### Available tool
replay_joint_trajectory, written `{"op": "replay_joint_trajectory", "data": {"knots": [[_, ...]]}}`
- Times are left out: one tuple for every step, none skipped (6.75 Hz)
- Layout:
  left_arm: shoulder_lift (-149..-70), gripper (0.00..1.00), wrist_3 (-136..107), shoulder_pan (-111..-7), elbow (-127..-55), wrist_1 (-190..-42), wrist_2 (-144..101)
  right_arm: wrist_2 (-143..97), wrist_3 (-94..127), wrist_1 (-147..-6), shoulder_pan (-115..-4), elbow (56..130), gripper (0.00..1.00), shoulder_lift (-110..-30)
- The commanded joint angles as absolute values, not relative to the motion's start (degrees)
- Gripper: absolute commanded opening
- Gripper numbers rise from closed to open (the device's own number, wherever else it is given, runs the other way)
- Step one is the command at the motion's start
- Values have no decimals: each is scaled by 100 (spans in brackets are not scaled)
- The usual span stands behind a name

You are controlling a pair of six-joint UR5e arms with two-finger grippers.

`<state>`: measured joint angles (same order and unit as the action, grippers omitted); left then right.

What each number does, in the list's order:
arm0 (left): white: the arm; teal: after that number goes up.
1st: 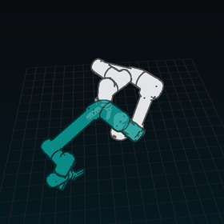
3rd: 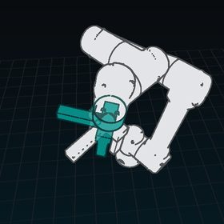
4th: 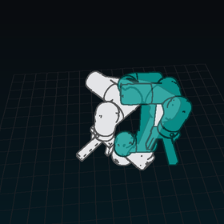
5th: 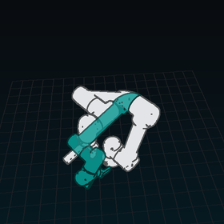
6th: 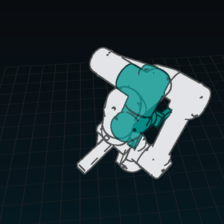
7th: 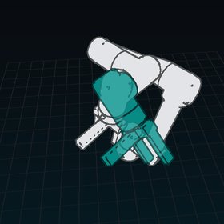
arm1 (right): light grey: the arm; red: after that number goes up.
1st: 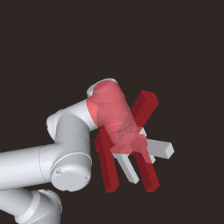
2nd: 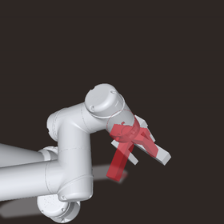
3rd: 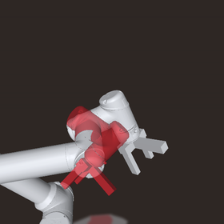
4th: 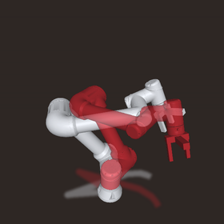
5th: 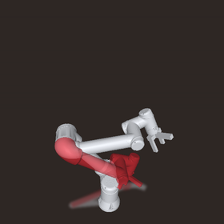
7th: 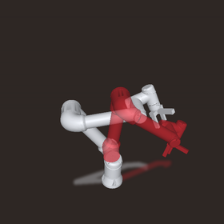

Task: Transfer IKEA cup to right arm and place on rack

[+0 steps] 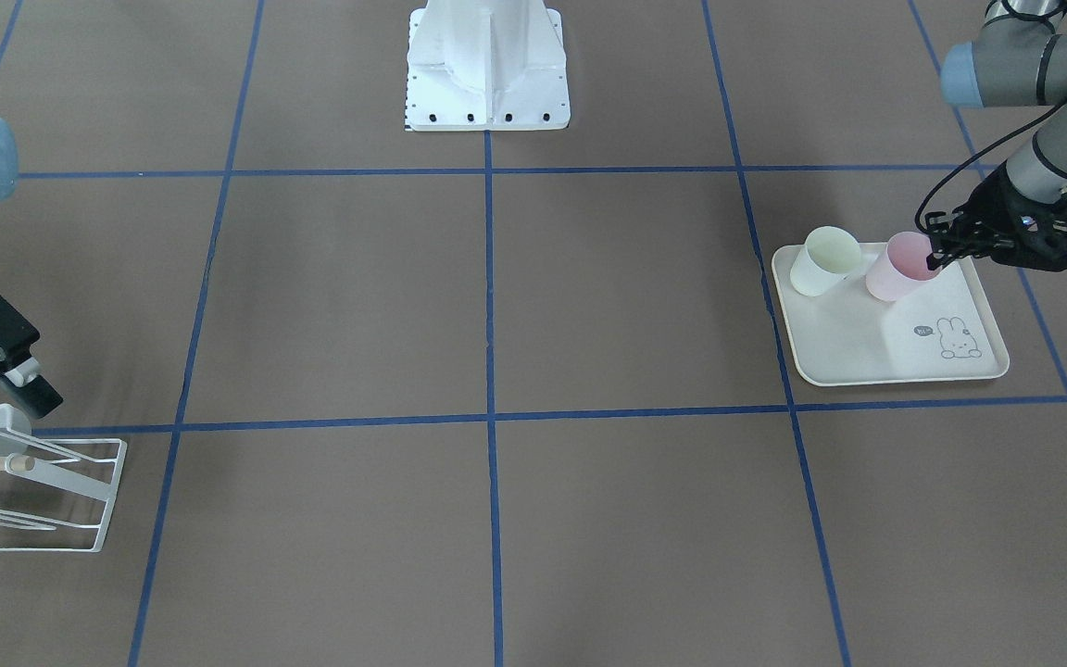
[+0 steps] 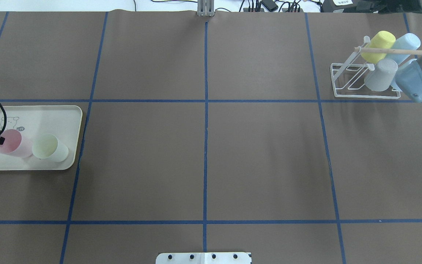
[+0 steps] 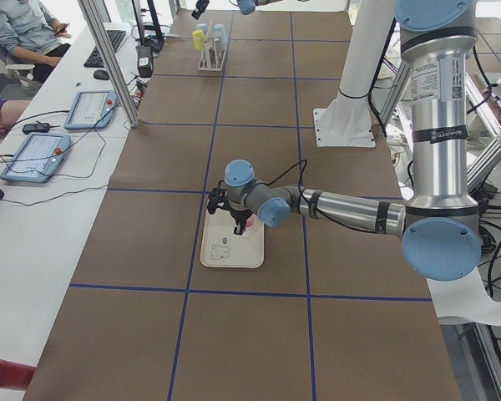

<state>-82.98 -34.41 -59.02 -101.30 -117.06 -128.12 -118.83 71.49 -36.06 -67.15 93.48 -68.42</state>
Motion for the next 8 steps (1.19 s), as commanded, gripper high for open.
{"op": "replay_joint_trajectory", "data": {"knots": [[-8348,0,-3402,-6674,-10361,-11045,-12780,-11883,7242,-3604,-6715,9413,100,-6838],[-8776,0,-3445,-7176,-10432,-10439,-12727,-11883,7338,-3604,-6671,9439,100,-6829],[-9076,0,-3489,-7590,-10424,-10250,-12709,-11874,7382,-3604,-6566,9492,100,-6812],[-9340,0,-4081,-7750,-10424,-10257,-12700,-11874,7479,-3604,-6487,9510,100,-6742],[-9682,0,-5253,-7735,-10502,-10266,-12152,-11874,7654,-3604,-6373,9536,100,-6689],[-9964,0,-6352,-7604,-10625,-10327,-11772,-11822,8108,-3604,-6181,9527,100,-6532],[-10106,0,-7103,-7429,-10765,-10336,-11760,-11804,8391,-3604,-6048,9519,99,-6391],[-10229,0,-8085,-7201,-10801,-10597,-11734,-11717,8776,-3586,-5838,9519,99,-6233]]}}
